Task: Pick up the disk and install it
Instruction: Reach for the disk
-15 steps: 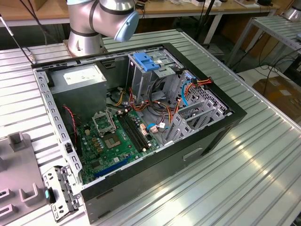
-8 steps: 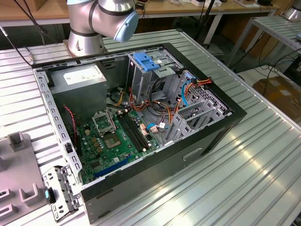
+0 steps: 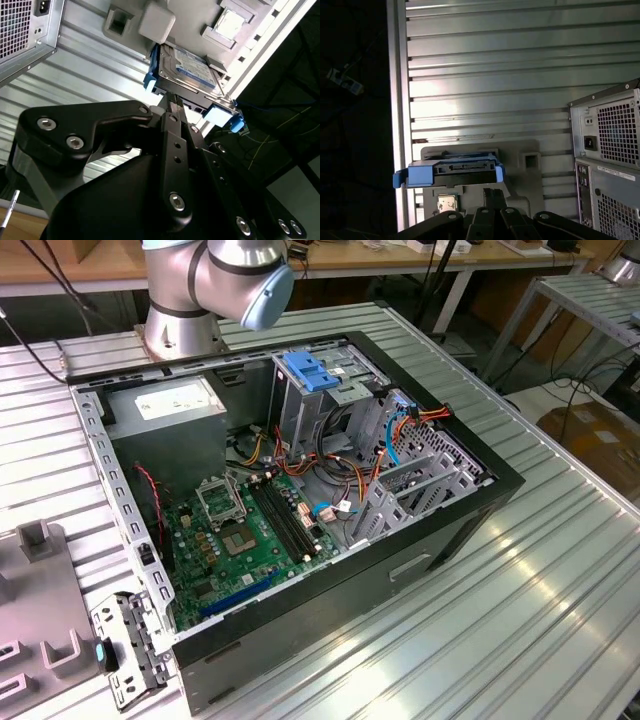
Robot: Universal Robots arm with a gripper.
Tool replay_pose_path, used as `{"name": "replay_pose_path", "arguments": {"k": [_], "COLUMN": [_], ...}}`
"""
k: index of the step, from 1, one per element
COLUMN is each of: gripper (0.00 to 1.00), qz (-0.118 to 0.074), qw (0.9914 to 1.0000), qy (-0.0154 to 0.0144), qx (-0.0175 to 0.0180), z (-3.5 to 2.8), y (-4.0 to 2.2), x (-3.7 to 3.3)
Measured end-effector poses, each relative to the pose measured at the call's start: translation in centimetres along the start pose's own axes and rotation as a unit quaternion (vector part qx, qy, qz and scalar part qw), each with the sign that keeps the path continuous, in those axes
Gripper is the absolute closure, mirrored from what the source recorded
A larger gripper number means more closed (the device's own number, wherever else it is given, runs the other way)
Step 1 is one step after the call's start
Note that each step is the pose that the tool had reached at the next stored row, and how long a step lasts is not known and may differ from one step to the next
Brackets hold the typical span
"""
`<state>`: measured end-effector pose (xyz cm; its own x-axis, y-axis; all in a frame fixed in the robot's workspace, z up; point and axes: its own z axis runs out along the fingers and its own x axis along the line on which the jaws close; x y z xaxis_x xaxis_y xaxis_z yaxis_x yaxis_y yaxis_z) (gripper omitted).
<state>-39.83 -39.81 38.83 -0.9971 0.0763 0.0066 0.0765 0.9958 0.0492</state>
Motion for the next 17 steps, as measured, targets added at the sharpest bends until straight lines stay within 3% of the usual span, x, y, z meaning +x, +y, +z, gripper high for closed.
{"name": "replay_pose_path", "arguments": {"k": [9,11,17], "gripper": [0.89,0.89,0.89], "qz": [0.000,0.000,0.000], "qw": [1.00000,1.00000,1.00000], "qy": [0.0014,0.0023,0.0031], "qx": [0.0001,0.0002,0.0002], "z": [0.04,0.06,0.11], "y": [-0.14,-0.21,-0.32], "x": [1.85,2.68,4.15]}}
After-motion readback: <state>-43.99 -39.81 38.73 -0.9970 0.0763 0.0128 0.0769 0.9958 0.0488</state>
